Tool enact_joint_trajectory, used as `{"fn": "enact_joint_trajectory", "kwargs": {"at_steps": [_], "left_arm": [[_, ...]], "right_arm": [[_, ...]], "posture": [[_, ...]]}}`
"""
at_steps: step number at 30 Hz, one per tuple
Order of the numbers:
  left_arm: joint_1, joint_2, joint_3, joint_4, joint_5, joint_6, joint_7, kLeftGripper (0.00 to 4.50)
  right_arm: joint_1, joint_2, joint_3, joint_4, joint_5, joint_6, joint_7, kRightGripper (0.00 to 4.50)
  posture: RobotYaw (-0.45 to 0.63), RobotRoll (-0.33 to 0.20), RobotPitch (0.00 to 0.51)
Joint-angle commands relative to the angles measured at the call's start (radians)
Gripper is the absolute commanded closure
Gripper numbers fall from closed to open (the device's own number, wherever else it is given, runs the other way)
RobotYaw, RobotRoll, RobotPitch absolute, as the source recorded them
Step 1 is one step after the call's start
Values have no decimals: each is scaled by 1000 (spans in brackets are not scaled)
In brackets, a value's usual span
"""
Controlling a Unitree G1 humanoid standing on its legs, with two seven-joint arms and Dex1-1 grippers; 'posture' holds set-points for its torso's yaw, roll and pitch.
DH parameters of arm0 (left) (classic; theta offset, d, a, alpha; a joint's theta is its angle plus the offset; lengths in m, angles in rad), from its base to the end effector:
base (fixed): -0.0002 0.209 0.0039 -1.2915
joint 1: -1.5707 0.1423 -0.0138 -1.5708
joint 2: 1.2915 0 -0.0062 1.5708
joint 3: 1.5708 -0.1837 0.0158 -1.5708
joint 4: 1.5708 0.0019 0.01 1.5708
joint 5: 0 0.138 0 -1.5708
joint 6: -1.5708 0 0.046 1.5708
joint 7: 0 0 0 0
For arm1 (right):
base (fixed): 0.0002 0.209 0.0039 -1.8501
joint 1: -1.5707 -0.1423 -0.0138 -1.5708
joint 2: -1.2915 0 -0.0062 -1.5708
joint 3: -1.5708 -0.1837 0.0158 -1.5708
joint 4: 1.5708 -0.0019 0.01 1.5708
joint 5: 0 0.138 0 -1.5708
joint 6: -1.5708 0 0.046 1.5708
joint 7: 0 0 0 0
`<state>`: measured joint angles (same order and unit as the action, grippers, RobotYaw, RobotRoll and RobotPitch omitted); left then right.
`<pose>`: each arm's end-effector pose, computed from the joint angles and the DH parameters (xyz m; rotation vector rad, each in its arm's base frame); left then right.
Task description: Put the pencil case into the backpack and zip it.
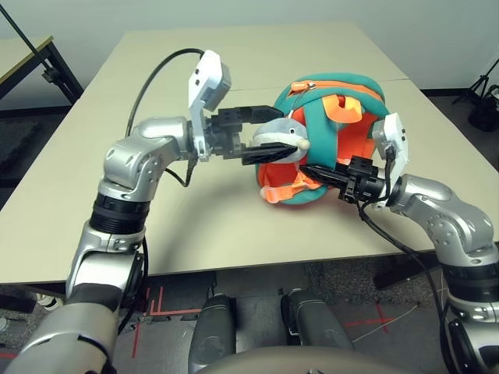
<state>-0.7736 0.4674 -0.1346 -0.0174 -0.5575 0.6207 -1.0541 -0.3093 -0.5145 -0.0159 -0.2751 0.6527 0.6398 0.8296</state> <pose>0.2989 0.1541 0.2195 0.1102 -0.0226 -1.4051 0.2417 -0.1993 0.1516 0.0844 0.0849 1.0963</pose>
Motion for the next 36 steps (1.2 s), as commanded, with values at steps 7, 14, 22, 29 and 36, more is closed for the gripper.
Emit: {"fn": "enact_joint_trajectory", "kwargs": {"at_steps": [7, 14, 22, 29, 36], "left_arm": [[-6, 0, -41, 44, 50, -4, -39, 2141], [1, 53, 36, 3, -2, 37, -46, 4127], [-9, 170, 131, 1, -16, 53, -58, 4178], [12, 253, 198, 6, -12, 47, -47, 4179], [99, 280, 233, 16, -17, 49, -31, 4187]], "right_arm": [[7, 8, 29, -28, 4, 3, 11, 4279], [3, 9, 33, -21, -2, 0, 14, 4279], [-13, 10, 45, -2, -7, -2, 29, 4279], [-40, 18, 58, 22, -16, -4, 46, 4279], [-54, 17, 66, 36, -23, -9, 59, 4279]], "posture": [[-127, 0, 60], [-115, 0, 63], [-93, 0, 60], [-77, 0, 55], [-70, 0, 51]]}}
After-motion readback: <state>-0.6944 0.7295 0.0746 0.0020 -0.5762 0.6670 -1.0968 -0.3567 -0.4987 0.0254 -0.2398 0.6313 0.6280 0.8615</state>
